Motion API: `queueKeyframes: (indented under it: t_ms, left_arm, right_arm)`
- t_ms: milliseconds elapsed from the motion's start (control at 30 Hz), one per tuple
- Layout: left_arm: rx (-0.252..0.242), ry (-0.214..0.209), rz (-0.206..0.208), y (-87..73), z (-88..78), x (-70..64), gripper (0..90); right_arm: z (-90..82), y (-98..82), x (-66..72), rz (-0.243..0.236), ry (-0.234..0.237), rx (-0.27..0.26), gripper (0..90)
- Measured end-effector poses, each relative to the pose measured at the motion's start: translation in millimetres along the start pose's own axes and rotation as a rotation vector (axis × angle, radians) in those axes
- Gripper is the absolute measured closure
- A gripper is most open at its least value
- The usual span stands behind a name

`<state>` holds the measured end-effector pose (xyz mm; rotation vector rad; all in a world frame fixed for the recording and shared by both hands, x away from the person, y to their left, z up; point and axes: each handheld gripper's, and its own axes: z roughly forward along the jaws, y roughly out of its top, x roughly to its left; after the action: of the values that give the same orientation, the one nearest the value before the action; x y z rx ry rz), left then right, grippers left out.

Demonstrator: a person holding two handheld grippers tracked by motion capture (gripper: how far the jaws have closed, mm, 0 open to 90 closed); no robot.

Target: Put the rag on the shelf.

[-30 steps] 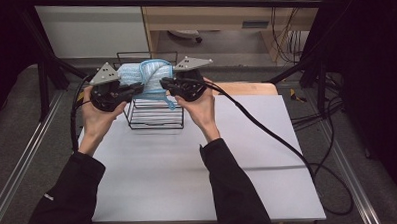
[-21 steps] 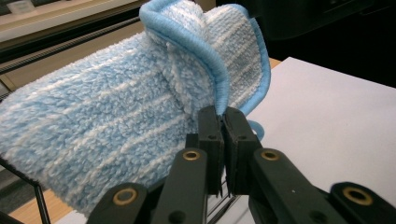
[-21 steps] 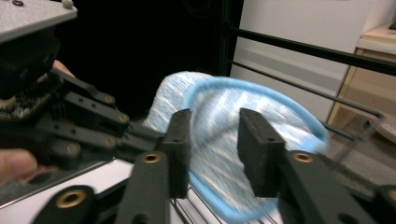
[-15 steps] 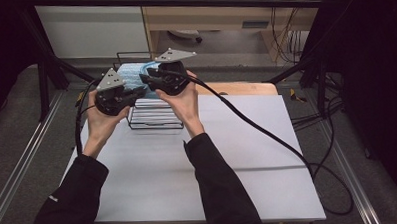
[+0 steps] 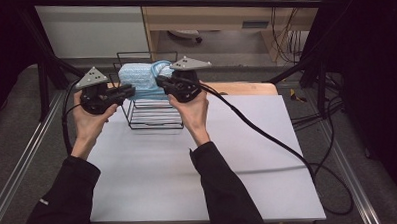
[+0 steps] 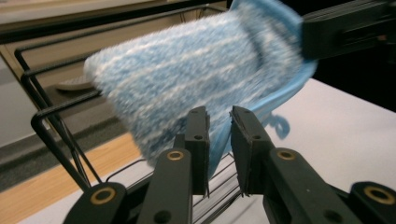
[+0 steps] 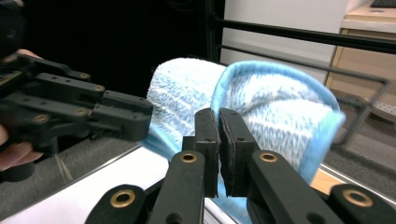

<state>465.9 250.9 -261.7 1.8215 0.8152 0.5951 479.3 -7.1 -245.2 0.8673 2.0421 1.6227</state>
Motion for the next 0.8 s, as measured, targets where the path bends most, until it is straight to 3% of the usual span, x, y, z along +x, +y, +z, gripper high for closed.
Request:
queueKeyframes:
  t_ms: [267, 333, 433, 533, 700, 800]
  left_arm:
    - [0.031, 0.030, 0.006, -6.7, 16.0, 0.0, 80.1]
    - [0.030, 0.039, 0.003, -7.6, 16.8, 1.5, 82.0]
    - [0.028, 0.041, -0.004, -8.3, 16.4, 4.5, 82.1]
    - [0.025, 0.042, -0.005, -8.4, 15.8, 4.7, 82.4]
    - [0.032, 0.048, 0.001, -8.3, 15.9, 4.1, 83.9]
    - [0.034, 0.047, 0.006, -8.3, 14.9, 3.7, 84.5]
  right_arm:
    - [-4.8, -24.8, -9.5, 0.110, -0.045, -0.085, 86.2]
    - [-7.5, -29.5, -11.5, 0.112, -0.069, -0.103, 86.1]
    - [-11.2, -35.5, -16.4, 0.148, -0.067, -0.097, 83.4]
    - [-11.3, -38.1, -19.4, 0.125, -0.080, -0.036, 73.2]
    - [-17.6, -27.2, -20.8, 0.082, -0.040, -0.061, 60.7]
    - [-16.4, -16.2, -23.1, 0.060, -0.042, -0.074, 61.0]
